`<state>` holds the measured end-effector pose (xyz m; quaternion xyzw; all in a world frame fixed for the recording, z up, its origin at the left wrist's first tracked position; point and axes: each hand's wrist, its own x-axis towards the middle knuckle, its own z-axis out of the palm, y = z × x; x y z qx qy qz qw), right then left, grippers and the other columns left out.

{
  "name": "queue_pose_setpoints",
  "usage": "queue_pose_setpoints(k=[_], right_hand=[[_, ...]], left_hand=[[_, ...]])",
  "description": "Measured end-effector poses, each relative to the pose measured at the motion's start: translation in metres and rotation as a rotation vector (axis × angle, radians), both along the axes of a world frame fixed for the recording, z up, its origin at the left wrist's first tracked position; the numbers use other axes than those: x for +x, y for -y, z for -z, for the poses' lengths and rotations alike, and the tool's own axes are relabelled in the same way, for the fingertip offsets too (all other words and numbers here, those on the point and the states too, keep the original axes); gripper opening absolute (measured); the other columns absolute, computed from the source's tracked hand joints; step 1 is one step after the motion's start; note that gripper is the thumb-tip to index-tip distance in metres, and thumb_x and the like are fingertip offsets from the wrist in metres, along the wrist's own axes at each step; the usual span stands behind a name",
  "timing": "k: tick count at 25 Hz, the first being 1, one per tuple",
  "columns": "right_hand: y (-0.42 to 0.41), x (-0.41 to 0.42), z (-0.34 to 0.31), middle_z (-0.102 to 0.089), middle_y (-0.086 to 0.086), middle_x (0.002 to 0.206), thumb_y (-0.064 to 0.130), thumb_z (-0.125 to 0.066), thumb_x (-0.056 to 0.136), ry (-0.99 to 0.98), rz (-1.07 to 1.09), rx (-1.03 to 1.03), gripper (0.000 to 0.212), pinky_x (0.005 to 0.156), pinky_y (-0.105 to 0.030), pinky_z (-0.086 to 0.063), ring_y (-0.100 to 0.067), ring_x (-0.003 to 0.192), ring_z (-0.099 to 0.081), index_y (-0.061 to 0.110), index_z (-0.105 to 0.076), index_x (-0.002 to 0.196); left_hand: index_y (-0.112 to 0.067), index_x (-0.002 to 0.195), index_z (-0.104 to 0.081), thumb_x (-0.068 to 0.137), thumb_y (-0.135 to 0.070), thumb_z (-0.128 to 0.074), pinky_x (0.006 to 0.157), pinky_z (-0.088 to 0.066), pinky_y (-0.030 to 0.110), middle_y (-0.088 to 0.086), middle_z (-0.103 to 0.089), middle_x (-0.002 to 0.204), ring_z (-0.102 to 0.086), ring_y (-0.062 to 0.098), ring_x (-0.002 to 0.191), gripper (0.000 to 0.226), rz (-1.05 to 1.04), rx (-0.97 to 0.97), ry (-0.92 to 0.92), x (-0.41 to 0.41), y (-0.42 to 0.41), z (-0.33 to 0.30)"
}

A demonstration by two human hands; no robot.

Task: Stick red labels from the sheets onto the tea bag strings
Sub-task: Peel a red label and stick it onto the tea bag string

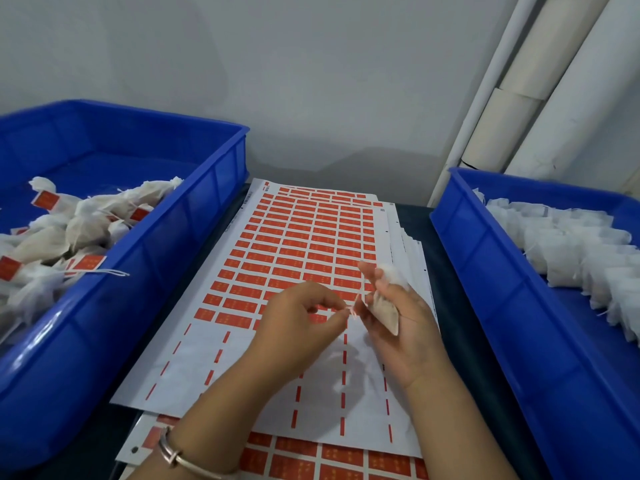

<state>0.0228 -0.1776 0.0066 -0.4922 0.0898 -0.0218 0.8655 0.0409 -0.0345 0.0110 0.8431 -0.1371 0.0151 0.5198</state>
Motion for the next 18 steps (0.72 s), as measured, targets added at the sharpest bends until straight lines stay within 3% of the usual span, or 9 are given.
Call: queue_pose_setpoints(k=[2, 4, 6, 9, 11, 14, 16, 18], right_hand=[[-0.007, -0.001, 0.000, -0.071, 0.014, 0.101, 0.032, -0.059, 0.089, -0.032, 0.048, -0.394, 0.017, 0.069, -0.025, -0.056, -0.010, 0.093, -0.069, 0.035, -0.071, 0.102], [-0.014, -0.003, 0.001, -0.069, 0.024, 0.089, 0.041, -0.059, 0.089, -0.043, 0.053, -0.655, 0.011, 0.061, -0.017, -0.053, -0.008, 0.086, -0.067, 0.041, -0.069, 0.094], [-0.021, -0.007, -0.003, -0.065, 0.033, 0.086, 0.052, -0.055, 0.084, 0.024, -0.066, -0.776, 0.010, 0.057, -0.007, -0.048, 0.005, 0.085, -0.064, 0.051, -0.065, 0.086], [-0.024, -0.012, -0.009, -0.059, 0.044, 0.080, 0.038, -0.052, 0.092, 0.127, -0.242, -0.809, 0.033, 0.053, 0.003, -0.039, 0.023, 0.082, -0.054, 0.067, -0.058, 0.077], [-0.021, -0.011, -0.006, -0.062, 0.037, 0.082, 0.029, -0.055, 0.094, 0.164, -0.286, -0.816, 0.036, 0.056, 0.001, -0.041, 0.017, 0.084, -0.058, 0.062, -0.061, 0.080], [-0.018, -0.009, 0.000, -0.067, 0.016, 0.087, 0.021, -0.061, 0.090, 0.163, -0.294, -0.848, 0.014, 0.063, -0.011, -0.052, -0.004, 0.087, -0.064, 0.034, -0.065, 0.089], [-0.021, -0.010, 0.003, -0.066, 0.008, 0.085, 0.017, -0.061, 0.089, 0.159, -0.307, -0.873, 0.014, 0.069, -0.021, -0.057, -0.014, 0.087, -0.063, 0.031, -0.063, 0.087], [-0.026, -0.011, 0.005, -0.065, 0.008, 0.083, 0.014, -0.061, 0.088, 0.152, -0.294, -0.868, 0.020, 0.072, -0.020, -0.055, -0.014, 0.086, -0.062, 0.034, -0.061, 0.082]], left_hand=[[-0.046, 0.066, -0.058, 0.080, -0.029, -0.071, 0.062, -0.044, 0.004, -0.033, -0.057, 0.081, -0.055, -0.009, 0.089, 0.026, 0.048, 0.004, 0.084, -0.002, 0.000, -0.002], [-0.048, 0.066, -0.056, 0.079, -0.027, -0.073, 0.067, -0.042, -0.001, -0.034, -0.053, 0.087, -0.047, -0.015, 0.097, 0.030, 0.030, -0.035, 0.163, -0.004, -0.002, -0.002], [-0.047, 0.068, -0.055, 0.080, -0.024, -0.072, 0.071, -0.035, -0.006, -0.033, -0.049, 0.095, -0.041, -0.018, 0.101, 0.030, 0.011, -0.061, 0.196, -0.004, -0.004, -0.003], [-0.043, 0.074, -0.056, 0.086, -0.022, -0.064, 0.068, -0.038, -0.006, -0.031, -0.047, 0.100, -0.046, -0.013, 0.100, 0.026, 0.066, -0.092, 0.140, -0.003, -0.004, -0.006], [-0.039, 0.077, -0.055, 0.091, -0.020, -0.056, 0.065, -0.043, 0.001, -0.023, -0.053, 0.094, -0.055, -0.003, 0.090, 0.023, 0.091, -0.127, 0.081, -0.001, -0.004, -0.006], [-0.034, 0.080, -0.053, 0.095, -0.019, -0.050, 0.056, -0.045, 0.006, -0.012, -0.059, 0.081, -0.059, -0.003, 0.075, 0.021, 0.095, -0.211, -0.052, 0.000, -0.006, -0.006], [-0.031, 0.083, -0.051, 0.097, -0.020, -0.044, 0.054, -0.046, 0.007, -0.009, -0.060, 0.081, -0.061, 0.001, 0.073, 0.020, 0.109, -0.210, -0.118, 0.001, -0.007, -0.004], [-0.030, 0.086, -0.049, 0.099, -0.021, -0.040, 0.053, -0.044, 0.007, -0.011, -0.059, 0.084, -0.061, 0.005, 0.075, 0.018, 0.100, -0.180, -0.142, 0.002, -0.006, -0.002]])
